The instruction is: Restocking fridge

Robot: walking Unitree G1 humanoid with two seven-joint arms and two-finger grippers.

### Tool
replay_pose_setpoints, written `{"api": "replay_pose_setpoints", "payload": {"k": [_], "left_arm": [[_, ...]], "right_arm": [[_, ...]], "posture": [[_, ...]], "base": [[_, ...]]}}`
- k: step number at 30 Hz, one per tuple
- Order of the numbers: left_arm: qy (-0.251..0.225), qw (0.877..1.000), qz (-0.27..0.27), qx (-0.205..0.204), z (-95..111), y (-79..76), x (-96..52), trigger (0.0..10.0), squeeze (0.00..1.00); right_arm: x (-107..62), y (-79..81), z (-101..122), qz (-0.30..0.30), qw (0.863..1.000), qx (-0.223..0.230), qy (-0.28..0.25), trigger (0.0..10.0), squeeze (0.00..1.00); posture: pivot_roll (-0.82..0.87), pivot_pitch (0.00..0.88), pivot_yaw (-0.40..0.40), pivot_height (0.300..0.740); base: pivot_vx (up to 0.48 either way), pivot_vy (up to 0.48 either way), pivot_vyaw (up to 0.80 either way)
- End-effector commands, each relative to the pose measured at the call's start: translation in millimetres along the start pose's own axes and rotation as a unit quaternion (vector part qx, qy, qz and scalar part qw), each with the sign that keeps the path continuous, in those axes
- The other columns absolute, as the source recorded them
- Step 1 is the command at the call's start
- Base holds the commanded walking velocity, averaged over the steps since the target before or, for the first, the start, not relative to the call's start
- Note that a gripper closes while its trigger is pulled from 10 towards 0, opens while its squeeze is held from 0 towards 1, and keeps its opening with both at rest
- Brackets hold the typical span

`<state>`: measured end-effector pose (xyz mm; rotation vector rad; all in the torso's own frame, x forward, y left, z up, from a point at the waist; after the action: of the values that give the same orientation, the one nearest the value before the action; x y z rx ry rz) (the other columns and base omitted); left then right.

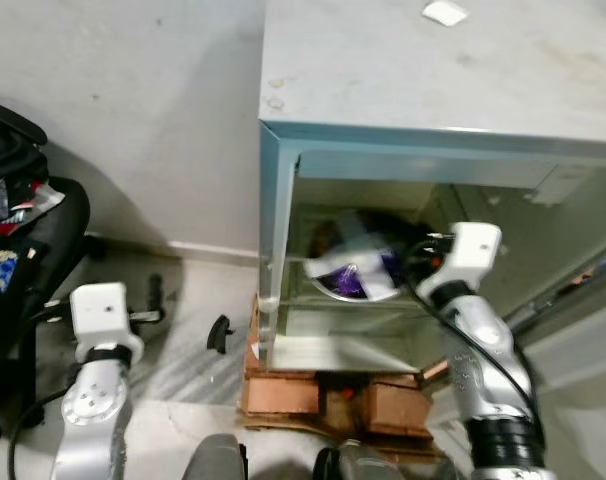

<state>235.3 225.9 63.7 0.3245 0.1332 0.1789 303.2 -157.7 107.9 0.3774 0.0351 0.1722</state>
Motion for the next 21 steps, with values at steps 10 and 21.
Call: {"api": "replay_pose_setpoints", "payload": {"k": [10, 21], "left_arm": [[-0.005, 1.0, -0.01, -0.005, 3.9, -6.7, -3.9, 10.0, 0.0], [0.01, 1.0, -0.013, 0.006, 0.3, -3.4, -15.3, 10.0, 0.0]], "right_arm": [[-7.6, -13.7, -1.0, -0.022, 1.0, -0.011, 0.001, 10.0, 0.0], [12.0, -12.8, -17.2, -0.033, 0.999, 0.008, 0.021, 10.0, 0.0]], "posture": [[0.08, 0.144, -0.069, 0.74], [0.13, 0.197, -0.068, 0.74]], "base": [[0.0, 0.0, 0.0], [0.0, 0.0, 0.0]]}}
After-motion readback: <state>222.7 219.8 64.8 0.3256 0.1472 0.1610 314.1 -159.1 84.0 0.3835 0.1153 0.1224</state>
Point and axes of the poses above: a point about 5 cm out from each wrist's last joint towards the gripper, its own x axis pointing out of the wrist towards the gripper, its own z axis along the axis of the wrist's last joint, y = z × x, the point moved 1 cm from there along x, pointing out of the wrist towards the gripper, and after that the axes turned 12 degrees about x, right-handed, at the moved point
